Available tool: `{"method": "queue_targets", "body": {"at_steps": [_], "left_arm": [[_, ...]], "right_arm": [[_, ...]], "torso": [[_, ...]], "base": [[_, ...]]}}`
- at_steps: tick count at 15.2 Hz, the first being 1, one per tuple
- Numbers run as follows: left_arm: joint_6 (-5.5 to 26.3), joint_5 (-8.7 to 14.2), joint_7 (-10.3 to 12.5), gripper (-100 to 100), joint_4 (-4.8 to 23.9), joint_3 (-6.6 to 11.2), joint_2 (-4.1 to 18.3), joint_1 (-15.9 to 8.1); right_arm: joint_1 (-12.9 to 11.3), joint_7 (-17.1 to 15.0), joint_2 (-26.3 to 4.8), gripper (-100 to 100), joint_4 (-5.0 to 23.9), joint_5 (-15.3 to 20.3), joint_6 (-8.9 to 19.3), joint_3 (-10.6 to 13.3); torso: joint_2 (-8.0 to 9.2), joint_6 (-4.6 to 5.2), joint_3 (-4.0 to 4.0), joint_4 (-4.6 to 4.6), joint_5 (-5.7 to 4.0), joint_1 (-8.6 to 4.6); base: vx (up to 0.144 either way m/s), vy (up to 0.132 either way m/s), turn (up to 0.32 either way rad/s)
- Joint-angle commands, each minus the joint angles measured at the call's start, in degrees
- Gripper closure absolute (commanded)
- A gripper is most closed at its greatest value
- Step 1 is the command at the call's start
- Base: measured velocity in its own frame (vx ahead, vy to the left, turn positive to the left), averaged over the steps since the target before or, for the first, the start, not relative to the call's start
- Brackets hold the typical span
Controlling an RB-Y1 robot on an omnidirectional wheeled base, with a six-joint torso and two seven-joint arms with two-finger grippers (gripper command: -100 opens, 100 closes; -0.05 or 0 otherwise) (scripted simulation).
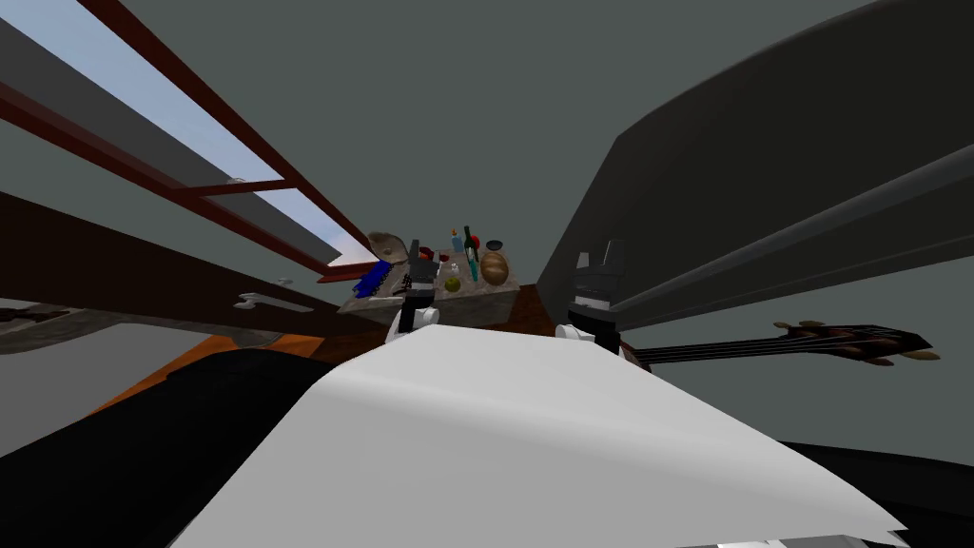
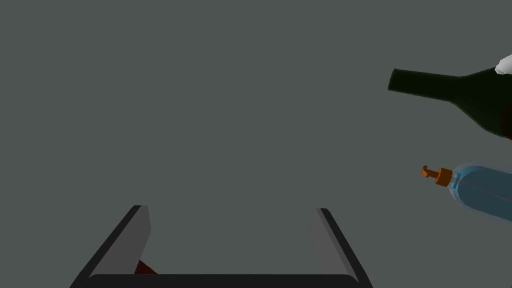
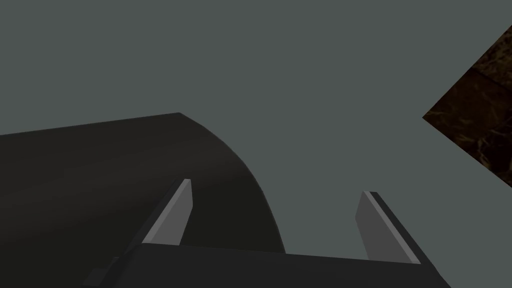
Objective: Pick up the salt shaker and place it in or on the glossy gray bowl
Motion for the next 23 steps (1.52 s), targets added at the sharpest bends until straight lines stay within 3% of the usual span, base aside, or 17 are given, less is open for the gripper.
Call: {"method": "queue_targets", "body": {"at_steps": [1,2,5,6,7,8,9,10,11,12,13,14,15,19,21,22,23], "left_arm": [[1.5,2.0,2.9,-100,1.5,0.19,2.6,-1.5],[1.5,2.0,2.9,-100,1.5,0.19,2.6,-1.5],[4.1,5.1,6.8,-100,3.7,0.33,6.4,-4.0],[4.1,5.1,6.9,-100,3.7,0.33,6.4,-4.0],[5.5,6.7,8.7,-100,4.9,0.37,8.4,-5.3],[5.5,6.7,9.0,-100,4.9,0.37,8.4,-5.3],[7.0,8.4,10.8,-100,6.1,0.38,10.4,-6.6],[7.0,8.4,11.2,-100,6.1,0.38,10.4,-6.6],[8.7,10.2,12.9,-100,7.4,0.35,12.5,-8.0],[8.7,10.2,13.5,-100,7.4,0.35,12.5,-8.0],[10.4,12.1,15.1,-100,8.7,0.29,14.5,-9.4],[10.4,12.1,15.8,-100,8.7,0.29,14.5,-9.4],[12.2,13.9,17.3,-100,10.1,0.18,16.6,-10.9],[16.0,17.7,21.8,-100,13.0,-0.19,20.6,-13.7],[16.1,17.7,22.8,-100,13.0,-0.19,20.7,-13.7],[18.2,19.7,24.9,-100,14.4,-0.46,22.6,-15.1],[18.2,19.7,25.1,-100,14.4,-0.46,22.6,-15.1]], "right_arm": [[0.0,0.0,0.0,0,0.0,0.0,0.0,0.0],[0.0,0.0,0.0,0,0.0,0.0,0.0,0.0],[0.0,0.0,0.0,0,0.0,0.0,0.0,0.0],[0.0,0.0,0.0,0,0.0,0.0,0.0,0.0],[0.0,0.0,0.0,0,0.0,0.0,0.0,0.0],[0.0,0.0,0.0,0,0.0,0.0,0.0,0.0],[0.0,0.0,0.0,0,0.0,0.0,0.0,0.0],[0.0,0.0,0.0,0,0.0,0.0,0.0,0.0],[0.0,0.0,0.0,0,0.0,0.0,0.0,0.0],[0.0,0.0,0.0,0,0.0,0.0,0.0,0.0],[0.0,0.0,0.0,0,0.0,0.0,0.0,0.0],[0.0,0.0,0.0,0,0.0,0.0,0.0,0.0],[0.0,0.0,0.0,0,0.0,0.0,0.0,0.0],[0.0,0.0,0.0,0,0.0,0.0,0.0,0.0],[0.0,0.0,0.0,0,0.0,0.0,0.0,0.0],[0.0,0.0,0.0,0,0.0,0.0,0.0,0.0],[0.0,0.0,0.0,0,0.0,0.0,0.0,0.0]], "torso": [[0.00,0.00,0.00,0.00,0.00,0.00],[0.00,0.00,0.00,0.00,-0.01,-0.02],[-0.02,0.00,-0.01,-0.01,-0.02,-0.07],[-0.02,0.00,-0.01,0.00,-0.02,-0.05],[-0.01,0.00,-0.01,0.00,-0.01,-0.05],[-0.01,0.00,0.00,0.00,-0.01,-0.04],[-0.01,0.00,-0.01,0.00,-0.01,-0.04],[-0.01,0.00,-0.01,0.00,-0.01,-0.04],[-0.02,0.00,-0.01,0.00,-0.01,-0.05],[-0.03,0.01,-0.02,-0.01,-0.02,-0.04],[-0.03,0.00,-0.02,-0.01,-0.01,-0.05],[-0.03,0.00,-0.02,-0.01,-0.02,-0.05],[-0.04,0.00,-0.02,-0.01,-0.02,-0.06],[-0.04,0.00,-0.02,-0.01,-0.02,-0.10],[-0.06,0.00,-0.03,-0.01,-0.03,-0.09],[-0.07,-0.01,-0.04,-0.02,-0.03,-0.13],[-0.08,0.00,-0.04,-0.02,-0.04,-0.15]], "base": [[-0.028,0.044,-0.020],[-0.023,0.037,-0.016],[-0.023,0.042,-0.018],[-0.026,0.046,-0.020],[-0.028,0.047,-0.023],[-0.025,0.045,-0.022],[-0.027,0.044,-0.026],[-0.021,0.042,-0.022],[-0.022,0.046,-0.030],[-0.023,0.044,-0.030],[-0.021,0.045,-0.031],[-0.019,0.043,-0.022],[-0.024,0.039,-0.029],[-0.021,0.035,-0.034],[-0.013,0.029,-0.024],[-0.009,0.019,-0.030],[-0.011,0.020,-0.034]]}}
